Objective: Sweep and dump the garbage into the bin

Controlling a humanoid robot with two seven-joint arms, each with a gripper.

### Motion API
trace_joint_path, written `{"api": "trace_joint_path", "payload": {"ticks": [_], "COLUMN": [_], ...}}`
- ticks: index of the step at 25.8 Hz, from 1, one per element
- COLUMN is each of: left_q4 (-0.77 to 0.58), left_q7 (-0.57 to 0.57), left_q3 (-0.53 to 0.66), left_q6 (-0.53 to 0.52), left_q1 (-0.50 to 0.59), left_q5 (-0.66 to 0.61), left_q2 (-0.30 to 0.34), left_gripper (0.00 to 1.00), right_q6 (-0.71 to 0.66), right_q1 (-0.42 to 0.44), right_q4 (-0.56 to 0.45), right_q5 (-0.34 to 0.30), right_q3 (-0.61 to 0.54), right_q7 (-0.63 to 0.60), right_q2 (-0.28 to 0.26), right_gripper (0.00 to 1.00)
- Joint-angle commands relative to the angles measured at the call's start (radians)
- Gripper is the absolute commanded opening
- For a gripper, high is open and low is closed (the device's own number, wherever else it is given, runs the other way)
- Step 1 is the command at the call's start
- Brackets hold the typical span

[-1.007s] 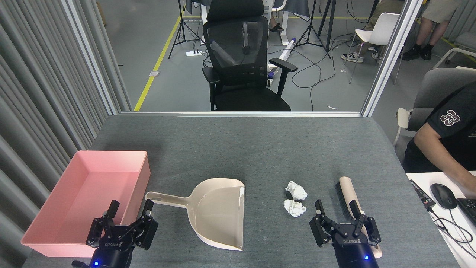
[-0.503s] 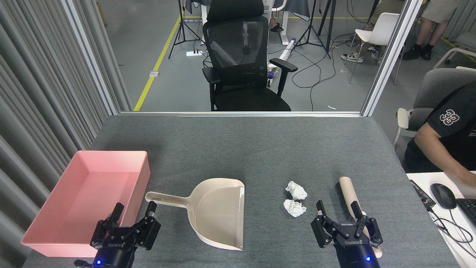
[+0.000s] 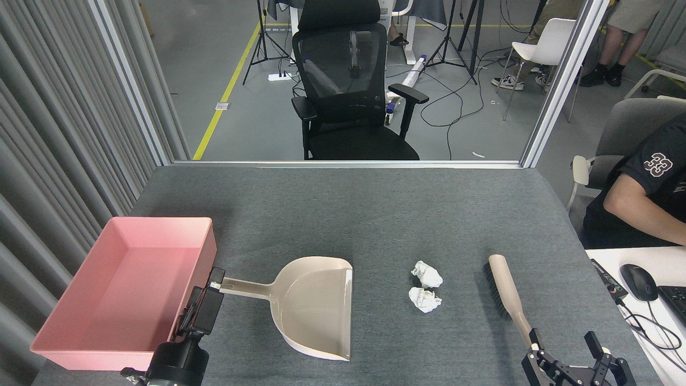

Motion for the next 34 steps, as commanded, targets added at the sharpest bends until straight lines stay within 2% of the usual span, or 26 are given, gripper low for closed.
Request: {"api": "trace_joint_path", "payload": {"ticks": [1,5,11,26,31,34], "left_q4": [0.000,0.000,0.000,0.000,0.000,0.000], "left_q7": [-0.002,-0.003,-0.002,-0.003,-0.002,-0.002], "left_q3": [-0.014,-0.019,-0.074,-0.114,-0.129,-0.128], "left_q6": [0.044,0.046,0.035,0.033,0.032,0.032], "left_q1": [0.000,-0.002,0.002,0.005,0.006,0.006], "left_q5": [0.106,0.115,0.115,0.115,0.115,0.113], "left_q2": [0.001,0.000,0.001,0.001,0.003,0.003], "left_gripper": [0.99,0.99,0.99,0.99,0.99,0.99], "right_q6": [-0.053,-0.048,-0.045,-0.040,-0.040,-0.039], "right_q1": [0.009,0.006,-0.008,-0.023,-0.062,-0.066], "right_q4": [0.032,0.053,0.142,0.156,0.219,0.220], "right_q5": [-0.016,-0.018,-0.016,-0.009,-0.007,-0.007], "right_q3": [-0.037,-0.033,-0.030,-0.026,0.009,0.012], "right_q7": [-0.034,-0.034,-0.038,-0.040,-0.040,-0.040], "right_q2": [-0.007,-0.010,-0.011,-0.019,-0.019,-0.019], "right_gripper": [1.00,1.00,1.00,1.00,1.00,1.00]}}
